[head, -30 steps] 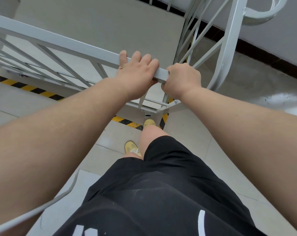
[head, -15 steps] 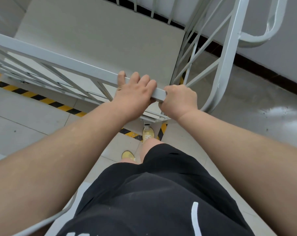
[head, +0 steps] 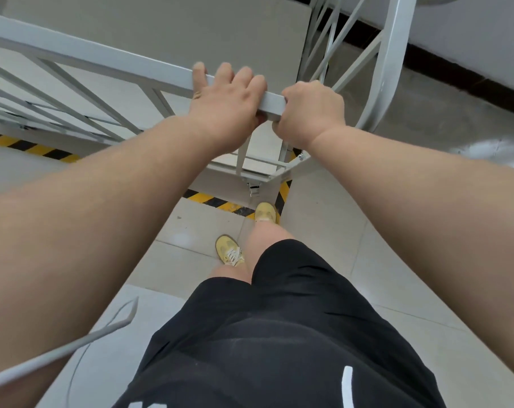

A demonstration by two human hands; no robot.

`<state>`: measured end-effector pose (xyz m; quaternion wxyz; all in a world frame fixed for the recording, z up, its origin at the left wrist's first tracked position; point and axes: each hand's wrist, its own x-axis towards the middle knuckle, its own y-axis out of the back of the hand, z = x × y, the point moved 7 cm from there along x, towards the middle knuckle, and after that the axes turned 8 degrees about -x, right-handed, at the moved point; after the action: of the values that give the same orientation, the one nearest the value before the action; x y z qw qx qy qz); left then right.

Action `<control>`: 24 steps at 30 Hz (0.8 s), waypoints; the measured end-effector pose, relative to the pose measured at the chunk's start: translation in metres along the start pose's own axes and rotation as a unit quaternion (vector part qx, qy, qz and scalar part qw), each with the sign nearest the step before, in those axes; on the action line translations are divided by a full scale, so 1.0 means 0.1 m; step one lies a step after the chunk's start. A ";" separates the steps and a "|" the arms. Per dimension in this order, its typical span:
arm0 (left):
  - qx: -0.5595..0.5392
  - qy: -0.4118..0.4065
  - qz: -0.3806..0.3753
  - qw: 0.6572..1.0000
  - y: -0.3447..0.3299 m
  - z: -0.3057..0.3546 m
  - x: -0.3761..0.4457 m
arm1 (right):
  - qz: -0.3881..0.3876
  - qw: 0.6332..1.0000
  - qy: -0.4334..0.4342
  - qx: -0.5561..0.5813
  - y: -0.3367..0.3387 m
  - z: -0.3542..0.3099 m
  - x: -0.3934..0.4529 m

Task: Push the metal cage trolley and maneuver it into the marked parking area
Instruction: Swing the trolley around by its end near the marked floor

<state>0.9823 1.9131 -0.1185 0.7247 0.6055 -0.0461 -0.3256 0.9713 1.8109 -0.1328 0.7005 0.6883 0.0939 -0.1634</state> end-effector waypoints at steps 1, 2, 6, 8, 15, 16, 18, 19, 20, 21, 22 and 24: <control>0.000 0.000 0.001 1.000 0.00 0.00 0.00 | 0.003 1.000 -0.001 0.000 0.00 0.00 0.00; 0.001 0.001 0.002 1.000 -0.01 0.00 -0.01 | 0.005 1.000 -0.001 0.000 0.00 0.00 0.00; 0.001 0.003 0.008 1.000 -0.01 0.01 -0.02 | 0.013 1.000 -0.004 0.009 0.00 -0.01 -0.02; -0.001 0.004 0.011 1.000 -0.01 0.01 -0.01 | 0.011 1.000 -0.005 0.012 0.00 -0.01 -0.02; -0.001 0.005 0.006 1.000 0.01 0.01 -0.02 | 0.004 1.000 -0.005 0.013 0.01 0.00 -0.03; 0.001 0.006 0.006 1.000 0.01 0.01 -0.01 | 0.005 1.000 -0.005 0.013 0.02 0.00 -0.03; 0.004 0.005 0.008 1.000 0.01 0.02 -0.01 | 0.007 1.000 -0.006 0.010 0.01 0.00 -0.02; 0.005 0.005 0.010 1.000 0.00 0.02 -0.01 | 0.008 1.000 -0.006 0.008 0.01 0.00 -0.02; 0.005 0.005 0.009 1.000 0.00 0.02 -0.01 | 0.008 1.000 -0.006 0.007 0.01 0.00 -0.02; 0.004 0.006 0.008 1.000 0.01 0.02 -0.01 | 0.007 1.000 -0.006 0.006 0.01 0.00 -0.01; 0.003 0.007 0.006 1.000 0.02 0.02 -0.01 | 0.006 1.000 -0.006 0.006 0.01 0.00 -0.01; 0.003 0.011 0.004 1.000 0.02 0.01 -0.01 | 0.002 1.000 -0.005 0.006 0.01 -0.01 -0.01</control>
<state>0.9821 1.9133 -0.1160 0.7247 0.6110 -0.0415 -0.3159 0.9708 1.8122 -0.1312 0.6971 0.6919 0.0881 -0.1664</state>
